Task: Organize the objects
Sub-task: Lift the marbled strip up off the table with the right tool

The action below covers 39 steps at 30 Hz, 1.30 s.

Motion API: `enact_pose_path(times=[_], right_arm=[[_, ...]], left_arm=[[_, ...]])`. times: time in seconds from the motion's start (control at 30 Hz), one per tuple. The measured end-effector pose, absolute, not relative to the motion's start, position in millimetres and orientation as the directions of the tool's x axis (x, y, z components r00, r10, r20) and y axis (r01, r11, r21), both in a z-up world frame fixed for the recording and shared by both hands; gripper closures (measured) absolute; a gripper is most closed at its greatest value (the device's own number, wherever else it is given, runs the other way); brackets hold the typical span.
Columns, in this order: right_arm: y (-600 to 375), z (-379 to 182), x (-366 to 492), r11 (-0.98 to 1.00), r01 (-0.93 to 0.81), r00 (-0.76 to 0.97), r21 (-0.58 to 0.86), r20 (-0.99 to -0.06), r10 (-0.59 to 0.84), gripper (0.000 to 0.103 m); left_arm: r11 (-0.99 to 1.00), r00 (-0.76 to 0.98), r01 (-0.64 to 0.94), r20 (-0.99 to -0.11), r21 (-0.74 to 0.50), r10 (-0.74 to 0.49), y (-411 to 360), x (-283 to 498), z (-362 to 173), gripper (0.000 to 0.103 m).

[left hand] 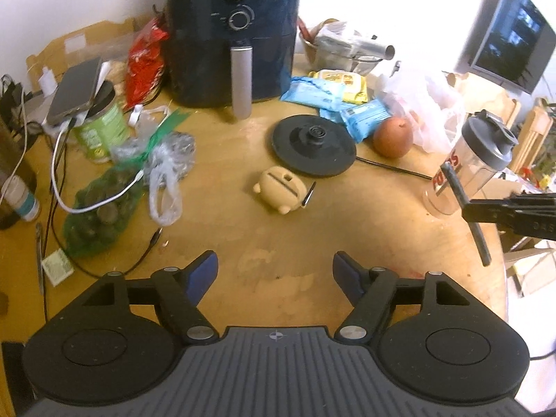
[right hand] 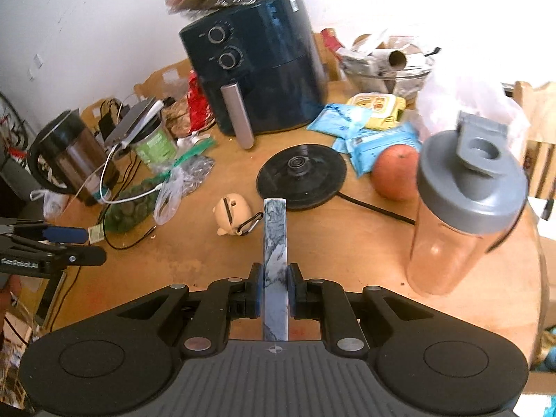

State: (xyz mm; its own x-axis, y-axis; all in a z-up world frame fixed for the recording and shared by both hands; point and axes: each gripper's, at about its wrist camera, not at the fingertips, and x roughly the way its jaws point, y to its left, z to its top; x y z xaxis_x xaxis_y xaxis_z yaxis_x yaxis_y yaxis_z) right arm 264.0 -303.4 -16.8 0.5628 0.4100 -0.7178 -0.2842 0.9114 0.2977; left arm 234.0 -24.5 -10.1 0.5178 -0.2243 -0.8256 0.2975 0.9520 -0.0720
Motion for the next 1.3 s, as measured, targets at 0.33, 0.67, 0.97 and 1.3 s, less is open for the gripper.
enact_pose_path(times=[0.33, 0.67, 0.97, 1.3], right_arm=[[-313, -14, 245, 0.917, -0.228, 0.58, 0.327, -0.71, 0.398, 0.086], [-312, -15, 242, 0.913, -0.236, 0.573, 0.333, -0.711, 0.408, 0.086], [-310, -14, 240, 0.906, -0.245, 0.562, 0.346, -0.71, 0.423, 0.086], [-316, -17, 227, 0.904, -0.225, 0.558, 0.363, -0.712, 0.425, 0.086]], left_arm=[[0.942, 0.514, 0.331, -0.826, -0.061, -0.234, -33, 240, -9, 0.03], [0.944, 0.505, 0.323, -0.831, -0.068, -0.233, -33, 238, -11, 0.03], [0.953, 0.462, 0.28, -0.855, -0.112, -0.236, -26, 246, -27, 0.03], [0.95, 0.419, 0.258, -0.865, -0.178, -0.276, -30, 273, -41, 0.03]])
